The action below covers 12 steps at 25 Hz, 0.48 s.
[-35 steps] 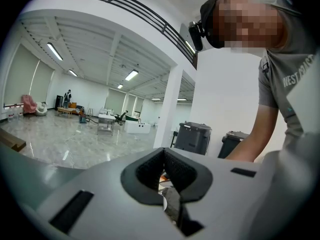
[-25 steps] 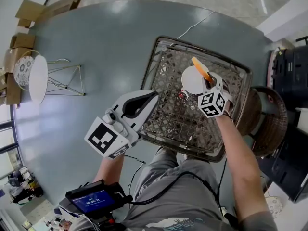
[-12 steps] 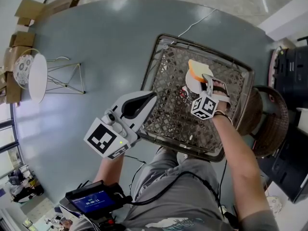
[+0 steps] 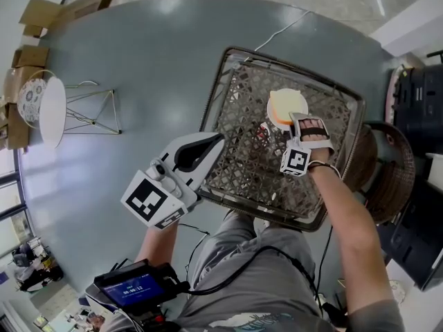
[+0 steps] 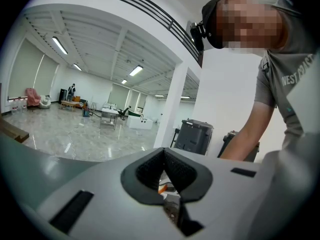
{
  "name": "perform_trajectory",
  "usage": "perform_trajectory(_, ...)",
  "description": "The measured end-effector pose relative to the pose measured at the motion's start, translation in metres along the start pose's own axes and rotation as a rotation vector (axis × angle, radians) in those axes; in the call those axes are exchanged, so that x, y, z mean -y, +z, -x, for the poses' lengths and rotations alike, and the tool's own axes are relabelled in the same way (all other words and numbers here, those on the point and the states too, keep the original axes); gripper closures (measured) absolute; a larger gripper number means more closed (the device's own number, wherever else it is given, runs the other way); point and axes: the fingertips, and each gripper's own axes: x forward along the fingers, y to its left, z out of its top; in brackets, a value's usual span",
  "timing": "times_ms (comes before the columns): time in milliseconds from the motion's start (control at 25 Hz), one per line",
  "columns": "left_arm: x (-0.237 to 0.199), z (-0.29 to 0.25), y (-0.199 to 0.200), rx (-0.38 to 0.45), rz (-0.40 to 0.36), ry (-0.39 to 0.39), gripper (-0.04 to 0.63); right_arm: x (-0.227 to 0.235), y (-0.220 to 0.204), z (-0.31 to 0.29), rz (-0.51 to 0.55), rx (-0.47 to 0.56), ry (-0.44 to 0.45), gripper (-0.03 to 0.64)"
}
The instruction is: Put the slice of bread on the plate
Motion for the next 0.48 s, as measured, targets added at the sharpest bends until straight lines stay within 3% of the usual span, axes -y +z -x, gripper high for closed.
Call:
perform_trajectory(240, 0.001, 0.002, -0.004, -0.008, 0.007, 0.0, 0.589, -0.018, -0.006, -0.008, 0.083, -0.008, 0.066, 0.503)
perform_trajectory(480, 0.001, 0.002, -0.004, -0.011, 0.014, 0.007, 0.589, -0.049, -0.017, -0.016, 0.169, -0.069, 0.262, 0.45)
